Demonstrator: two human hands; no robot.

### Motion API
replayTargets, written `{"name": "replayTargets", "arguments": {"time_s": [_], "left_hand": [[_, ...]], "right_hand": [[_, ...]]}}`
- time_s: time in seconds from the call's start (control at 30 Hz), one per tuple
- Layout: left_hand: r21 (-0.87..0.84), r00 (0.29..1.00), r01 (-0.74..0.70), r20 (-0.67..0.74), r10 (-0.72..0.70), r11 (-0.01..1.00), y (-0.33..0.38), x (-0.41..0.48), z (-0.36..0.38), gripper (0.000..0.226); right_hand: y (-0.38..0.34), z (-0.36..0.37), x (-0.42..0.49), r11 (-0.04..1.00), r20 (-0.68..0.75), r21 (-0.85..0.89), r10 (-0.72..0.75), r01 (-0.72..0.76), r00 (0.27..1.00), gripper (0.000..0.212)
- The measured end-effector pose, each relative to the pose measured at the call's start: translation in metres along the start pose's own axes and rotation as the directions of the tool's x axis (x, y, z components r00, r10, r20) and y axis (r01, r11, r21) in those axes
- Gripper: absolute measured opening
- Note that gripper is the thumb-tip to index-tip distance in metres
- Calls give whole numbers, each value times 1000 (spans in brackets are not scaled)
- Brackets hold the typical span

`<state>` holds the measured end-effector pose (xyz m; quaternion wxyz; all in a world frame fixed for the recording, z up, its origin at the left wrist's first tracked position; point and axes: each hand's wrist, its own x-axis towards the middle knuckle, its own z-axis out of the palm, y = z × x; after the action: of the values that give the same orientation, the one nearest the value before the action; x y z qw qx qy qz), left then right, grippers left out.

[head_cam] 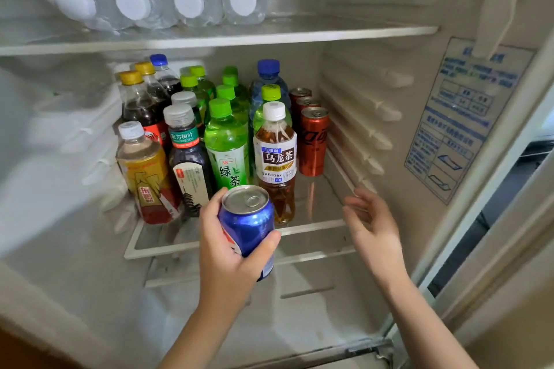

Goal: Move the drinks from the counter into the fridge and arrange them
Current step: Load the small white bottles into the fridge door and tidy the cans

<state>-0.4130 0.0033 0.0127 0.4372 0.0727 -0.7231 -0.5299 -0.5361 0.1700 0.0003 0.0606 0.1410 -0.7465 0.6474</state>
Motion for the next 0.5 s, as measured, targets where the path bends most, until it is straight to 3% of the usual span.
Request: {"name": "replayTargets", "arguments": {"time_s": [0.23, 0.33, 0.5], "left_hand": [[-10, 983, -10, 182, 12, 1000, 6, -16, 74, 76], [-46, 986, 3, 165, 5, 999, 8, -9, 111, 80], [21, 996, -56, 75, 54, 998, -2, 22, 154, 87]], "right_hand": [[-13, -35, -26, 998, -97, 63, 10, -4, 995, 18], [-16, -42, -38, 999, -130, 52, 8, -2, 991, 11], [-10, -54, -61, 999, -159, -35, 7, -13, 987, 22]]}}
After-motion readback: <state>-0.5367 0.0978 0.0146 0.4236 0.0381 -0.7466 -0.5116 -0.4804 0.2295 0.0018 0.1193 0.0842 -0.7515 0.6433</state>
